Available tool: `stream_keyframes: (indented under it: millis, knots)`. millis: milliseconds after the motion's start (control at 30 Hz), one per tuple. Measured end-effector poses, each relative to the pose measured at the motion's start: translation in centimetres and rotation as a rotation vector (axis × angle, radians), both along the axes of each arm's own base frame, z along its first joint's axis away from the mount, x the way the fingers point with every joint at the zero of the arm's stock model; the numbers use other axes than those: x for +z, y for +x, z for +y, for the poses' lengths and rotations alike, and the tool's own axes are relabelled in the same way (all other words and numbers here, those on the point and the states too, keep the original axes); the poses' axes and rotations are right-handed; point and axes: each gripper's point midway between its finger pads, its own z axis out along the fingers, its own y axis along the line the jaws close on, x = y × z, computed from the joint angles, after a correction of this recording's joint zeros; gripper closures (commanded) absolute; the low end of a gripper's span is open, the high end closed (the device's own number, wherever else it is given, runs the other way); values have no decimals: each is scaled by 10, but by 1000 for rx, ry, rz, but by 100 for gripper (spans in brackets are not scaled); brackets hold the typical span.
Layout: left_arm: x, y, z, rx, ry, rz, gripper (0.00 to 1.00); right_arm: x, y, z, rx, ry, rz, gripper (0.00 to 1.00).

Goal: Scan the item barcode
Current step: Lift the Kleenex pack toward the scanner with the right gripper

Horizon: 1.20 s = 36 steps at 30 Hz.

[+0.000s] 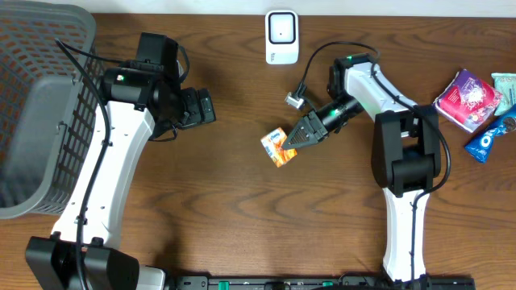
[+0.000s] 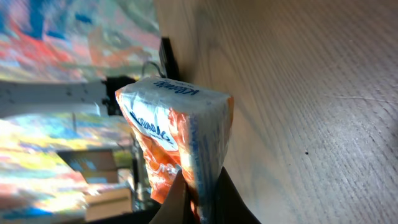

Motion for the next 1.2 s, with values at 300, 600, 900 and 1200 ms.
stream_keyframes:
  millis: [300,600,900,1200]
  knots:
    - [0,0,0,0,0,0,2,-8,-20,13,130,-22,-56,99]
    - [0,0,0,0,0,0,2,-17,-24,24,182,-32,-110,99]
    - [0,0,0,0,0,0,2,-59,22,22,-4,-311,-108,99]
    - [0,0,0,0,0,0,2,-55,86,-33,-305,-908,-163,99]
